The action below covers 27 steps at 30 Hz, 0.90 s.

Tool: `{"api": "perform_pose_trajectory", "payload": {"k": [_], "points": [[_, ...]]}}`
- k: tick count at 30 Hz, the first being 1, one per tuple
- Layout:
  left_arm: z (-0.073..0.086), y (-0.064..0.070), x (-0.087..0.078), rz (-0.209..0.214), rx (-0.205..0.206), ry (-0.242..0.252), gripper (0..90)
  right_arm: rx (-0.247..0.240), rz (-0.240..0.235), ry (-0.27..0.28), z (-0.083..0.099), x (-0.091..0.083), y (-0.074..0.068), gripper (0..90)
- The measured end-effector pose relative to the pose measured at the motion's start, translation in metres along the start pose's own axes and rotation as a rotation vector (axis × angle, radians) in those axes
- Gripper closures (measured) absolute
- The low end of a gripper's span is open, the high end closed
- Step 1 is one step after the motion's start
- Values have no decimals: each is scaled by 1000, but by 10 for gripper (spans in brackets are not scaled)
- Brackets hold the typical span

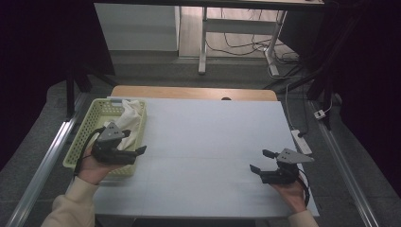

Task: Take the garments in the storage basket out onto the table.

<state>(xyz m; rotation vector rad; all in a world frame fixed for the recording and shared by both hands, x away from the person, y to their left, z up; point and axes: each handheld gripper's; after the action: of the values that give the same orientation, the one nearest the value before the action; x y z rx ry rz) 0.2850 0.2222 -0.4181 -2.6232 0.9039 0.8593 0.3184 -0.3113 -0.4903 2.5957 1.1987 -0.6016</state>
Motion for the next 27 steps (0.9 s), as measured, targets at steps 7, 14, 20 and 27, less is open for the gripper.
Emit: {"api": "perform_pose_trajectory", "payload": {"k": [7,14,20,27], "points": [[-12,-12,-1,-9,-17,22,195,-2,-2,-10,0,2,0,192],[-20,-27,4,-22,-30,14,195,0,-11,-20,2,5,0,195],[-29,-44,9,-54,-50,-6,194,-1,-8,-30,2,6,0,197],[-39,-65,17,-84,-73,-36,194,3,-13,-33,3,8,1,198]]}}
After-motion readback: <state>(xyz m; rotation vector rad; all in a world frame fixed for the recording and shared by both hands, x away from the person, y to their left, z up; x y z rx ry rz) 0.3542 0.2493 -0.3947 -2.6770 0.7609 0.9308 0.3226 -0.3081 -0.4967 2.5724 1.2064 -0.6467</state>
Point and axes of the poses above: each handheld gripper's, and its own axes: x roughly forward along the jaws, z roughly out of its underside, y roughly to its right
